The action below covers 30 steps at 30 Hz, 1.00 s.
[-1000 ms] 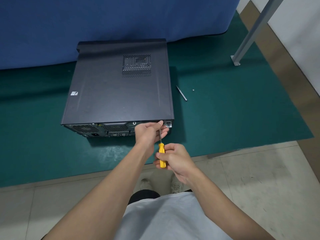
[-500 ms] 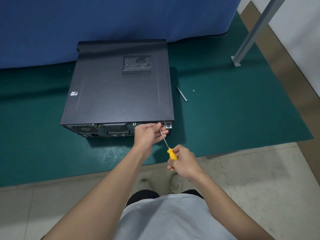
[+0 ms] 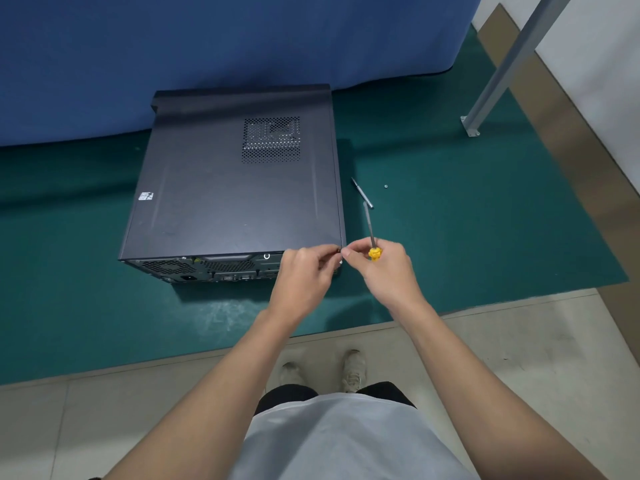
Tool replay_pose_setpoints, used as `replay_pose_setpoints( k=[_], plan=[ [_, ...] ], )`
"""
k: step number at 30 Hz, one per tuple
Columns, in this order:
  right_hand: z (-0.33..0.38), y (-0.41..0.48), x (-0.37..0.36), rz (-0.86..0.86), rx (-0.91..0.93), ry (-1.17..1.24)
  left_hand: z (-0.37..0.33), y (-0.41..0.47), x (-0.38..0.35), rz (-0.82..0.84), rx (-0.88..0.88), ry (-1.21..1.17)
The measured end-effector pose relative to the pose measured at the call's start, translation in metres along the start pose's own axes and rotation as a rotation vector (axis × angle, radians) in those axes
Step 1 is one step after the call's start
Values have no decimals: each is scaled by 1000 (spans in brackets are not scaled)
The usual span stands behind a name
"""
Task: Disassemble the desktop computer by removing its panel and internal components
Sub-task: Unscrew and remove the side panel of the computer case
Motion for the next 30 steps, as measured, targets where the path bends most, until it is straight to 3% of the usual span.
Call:
replay_pose_setpoints(
  k=[8,11,14,20,30],
  plan=[
    [3,18,14,13,0,103,-18,22,3,56,-165,181],
    [3,37,37,-102,1,21,-19,33,14,-72,-177,199],
    [-4,73,65,-210,-47,-190,-1,52,37,-223,-67,238],
    [-40,156,95,-234,-202,-565,53,74,50,-137,287,593],
    [-48,244,83,-189,-153,-798,65,77,46,-122,343,654]
  ],
)
Point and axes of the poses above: each hand's wrist, its own y-axis towards the middle knuckle, its own x-axis out of the back of the hand, z = x × y, the point moved 6 cm from there along y, towards the middle knuckle, and after that the axes turned 12 degrees about z, right-handed, at the moved point
